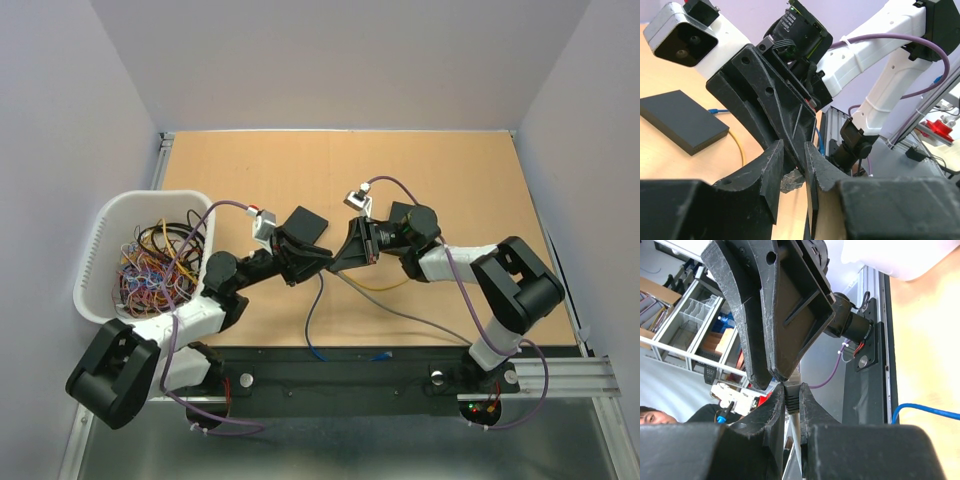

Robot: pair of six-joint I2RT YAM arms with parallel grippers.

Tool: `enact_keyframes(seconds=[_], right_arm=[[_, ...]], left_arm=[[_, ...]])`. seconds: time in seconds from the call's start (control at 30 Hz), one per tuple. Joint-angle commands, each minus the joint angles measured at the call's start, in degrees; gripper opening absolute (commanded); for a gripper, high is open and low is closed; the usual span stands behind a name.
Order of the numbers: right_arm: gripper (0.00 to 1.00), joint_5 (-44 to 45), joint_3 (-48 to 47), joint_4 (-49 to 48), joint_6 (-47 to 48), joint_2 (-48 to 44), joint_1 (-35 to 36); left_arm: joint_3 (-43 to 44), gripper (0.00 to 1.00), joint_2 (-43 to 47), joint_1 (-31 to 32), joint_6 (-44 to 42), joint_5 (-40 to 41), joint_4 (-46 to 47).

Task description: Insert the plug into the switch port

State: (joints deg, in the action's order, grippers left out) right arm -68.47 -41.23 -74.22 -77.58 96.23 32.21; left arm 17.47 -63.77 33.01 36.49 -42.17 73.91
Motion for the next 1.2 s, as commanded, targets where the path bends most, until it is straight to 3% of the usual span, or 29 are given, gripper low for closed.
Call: enact_keyframes(seconds=[0.0,0.2,0.37,0.57,0.73,1.0,1.17], right_arm=[[0.00,2.63,-2.97,-29.94,-0.11,-1.92,-0.56],[0.00,3.69,-4.21,-29.94,-0.64,-2.01,-0.48],[0.01,3.60,-3.86,-30.02,-1.17,-2.62,-0.48],[0.00,3.43,-2.80,-29.94,-0.82,-3.41,-0.39],[0.00,3.52,-2.80,-29.94,-0.64,-3.33,-0.48],[0.00,3.52,-1.48,-29.94,-0.64,-2.97,-0.39],[0.00,3.25,-0.60,-29.94,-0.73,-2.89,-0.56]], left_arm=[[-0.69,0.33,2.94,0.47,-1.77,-0.55,6.16],[-0.95,0.34,3.82,0.56,-2.74,-0.28,4.58],[-1.21,0.54,3.83,0.47,-3.79,0.95,3.08],[-1.39,0.57,4.17,0.56,-3.53,1.30,3.35],[-1.39,0.41,5.76,0.47,-3.18,1.74,2.73],[-1.39,0.32,8.83,0.56,-3.62,2.97,0.01],[-0.95,0.18,10.85,0.47,-3.79,3.94,-2.18]])
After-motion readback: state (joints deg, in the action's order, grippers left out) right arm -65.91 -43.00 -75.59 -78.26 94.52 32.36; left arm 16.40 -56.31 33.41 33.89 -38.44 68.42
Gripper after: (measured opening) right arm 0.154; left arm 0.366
